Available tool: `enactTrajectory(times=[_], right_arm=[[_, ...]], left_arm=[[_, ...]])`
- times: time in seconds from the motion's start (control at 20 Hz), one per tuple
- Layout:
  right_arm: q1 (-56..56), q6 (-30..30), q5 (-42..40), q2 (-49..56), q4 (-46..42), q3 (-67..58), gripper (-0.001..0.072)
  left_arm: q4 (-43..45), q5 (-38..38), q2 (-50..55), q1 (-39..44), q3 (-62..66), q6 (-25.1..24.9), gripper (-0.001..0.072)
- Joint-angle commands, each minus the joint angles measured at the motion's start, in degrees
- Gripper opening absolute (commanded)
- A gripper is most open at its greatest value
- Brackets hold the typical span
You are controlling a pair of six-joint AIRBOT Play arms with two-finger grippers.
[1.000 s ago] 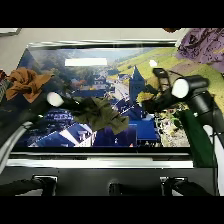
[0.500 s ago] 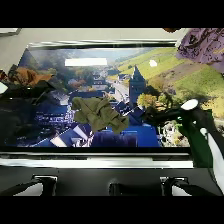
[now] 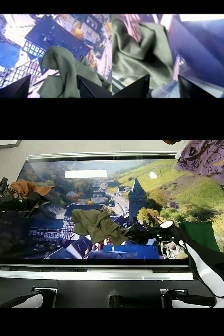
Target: Fold the clothes and pants, and hang the long-sleeved shirts on hangers.
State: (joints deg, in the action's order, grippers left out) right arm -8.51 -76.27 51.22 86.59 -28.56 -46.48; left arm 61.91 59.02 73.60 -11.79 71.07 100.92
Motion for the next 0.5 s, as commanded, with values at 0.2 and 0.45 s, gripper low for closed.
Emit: enactTrajectory(times=[0.2,0.45], right_arm=[[-0.7,0.7,-3.7,0.7,3.5,0.1,0.0027],[-0.6,0.6,-2.3,-0.7,2.8,-0.6,0.003]], left_arm=[[0.0,0.1,0.6,-0.2,0.0,0.0,0.0646],[-0.1,0.5,5.0,0.9,0.0,0.0,0.0646]])
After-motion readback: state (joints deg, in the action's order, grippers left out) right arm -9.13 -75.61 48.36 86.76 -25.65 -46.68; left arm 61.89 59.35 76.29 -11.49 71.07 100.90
